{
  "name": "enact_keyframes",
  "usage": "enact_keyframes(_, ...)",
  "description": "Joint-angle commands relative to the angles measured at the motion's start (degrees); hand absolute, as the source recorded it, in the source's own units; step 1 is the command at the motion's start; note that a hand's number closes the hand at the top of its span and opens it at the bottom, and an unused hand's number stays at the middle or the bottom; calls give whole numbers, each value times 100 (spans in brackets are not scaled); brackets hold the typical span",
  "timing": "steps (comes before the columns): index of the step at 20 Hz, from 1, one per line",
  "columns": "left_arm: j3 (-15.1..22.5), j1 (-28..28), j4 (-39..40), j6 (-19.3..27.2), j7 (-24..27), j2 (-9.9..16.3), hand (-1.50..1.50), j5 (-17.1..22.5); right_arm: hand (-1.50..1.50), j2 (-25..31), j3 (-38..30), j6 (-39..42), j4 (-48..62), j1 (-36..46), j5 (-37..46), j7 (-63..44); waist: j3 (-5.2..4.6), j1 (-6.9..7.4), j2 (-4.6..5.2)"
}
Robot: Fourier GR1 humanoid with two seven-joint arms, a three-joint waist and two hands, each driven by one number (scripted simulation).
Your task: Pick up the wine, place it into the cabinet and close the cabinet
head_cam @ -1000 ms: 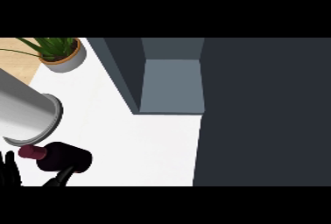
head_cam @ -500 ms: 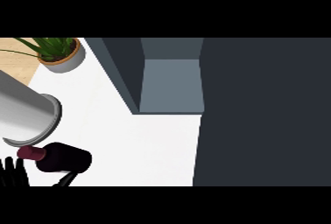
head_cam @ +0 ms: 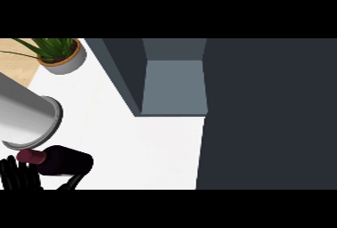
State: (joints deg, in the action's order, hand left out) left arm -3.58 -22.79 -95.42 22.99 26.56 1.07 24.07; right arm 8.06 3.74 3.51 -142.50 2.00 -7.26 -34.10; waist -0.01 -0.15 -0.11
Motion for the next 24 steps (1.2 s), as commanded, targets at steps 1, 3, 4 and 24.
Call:
enact_keyframes(1,63,76,477,-103,383,-101,-150,16,-150,-260,569,-205,-693,0,132,-325,-3,14,1)
enact_keyframes(3,-216,285,616,-255,267,-29,-150,112,-150,-2,-15,-57,-769,28,-481,-515,0,4,4)
enact_keyframes(4,-223,350,423,-38,-25,116,-150,13,-150,-1,142,-56,-1100,-169,-369,-624,1,-18,-2)
enact_keyframes(24,-665,1153,2756,-1078,1433,-15,-150,432,-150,-55,-201,-89,-684,605,-362,-907,-2,1,5)
